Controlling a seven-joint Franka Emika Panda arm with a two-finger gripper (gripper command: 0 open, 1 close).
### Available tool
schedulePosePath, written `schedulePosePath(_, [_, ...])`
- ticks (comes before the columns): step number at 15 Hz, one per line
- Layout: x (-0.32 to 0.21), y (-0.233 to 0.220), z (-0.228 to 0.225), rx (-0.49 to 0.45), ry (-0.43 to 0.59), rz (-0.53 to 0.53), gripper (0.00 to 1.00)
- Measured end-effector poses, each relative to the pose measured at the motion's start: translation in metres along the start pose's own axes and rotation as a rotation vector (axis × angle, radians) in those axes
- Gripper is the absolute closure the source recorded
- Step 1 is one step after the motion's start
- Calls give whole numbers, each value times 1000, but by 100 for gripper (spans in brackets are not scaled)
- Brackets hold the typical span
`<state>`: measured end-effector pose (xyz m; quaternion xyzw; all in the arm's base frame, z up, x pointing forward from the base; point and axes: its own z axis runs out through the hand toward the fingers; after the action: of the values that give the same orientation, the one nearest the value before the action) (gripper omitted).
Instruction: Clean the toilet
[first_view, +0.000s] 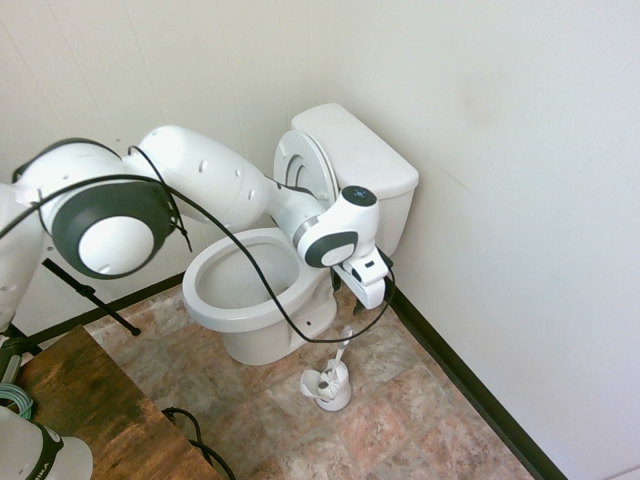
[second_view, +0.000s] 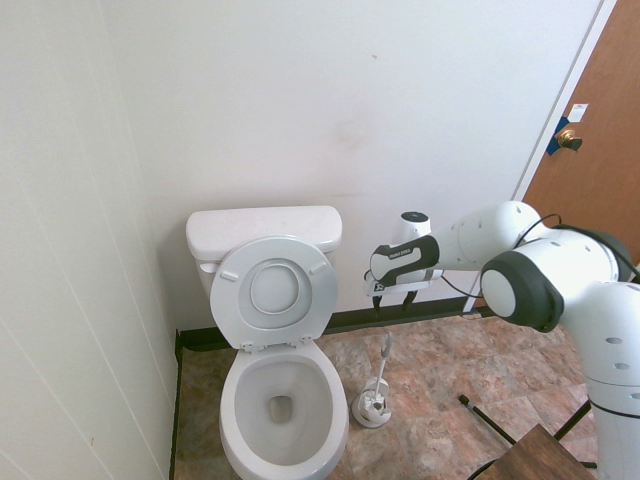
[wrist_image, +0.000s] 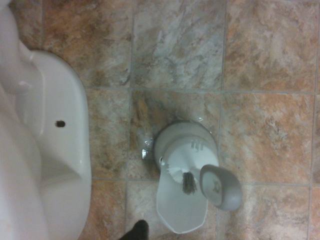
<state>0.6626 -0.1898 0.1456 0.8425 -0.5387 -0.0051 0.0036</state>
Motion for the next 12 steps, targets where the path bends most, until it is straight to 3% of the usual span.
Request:
schedulePosePath(6, [20, -11, 81, -60, -42, 11, 0])
schedulePosePath(12, [35, 1, 129, -90, -74, 40, 0])
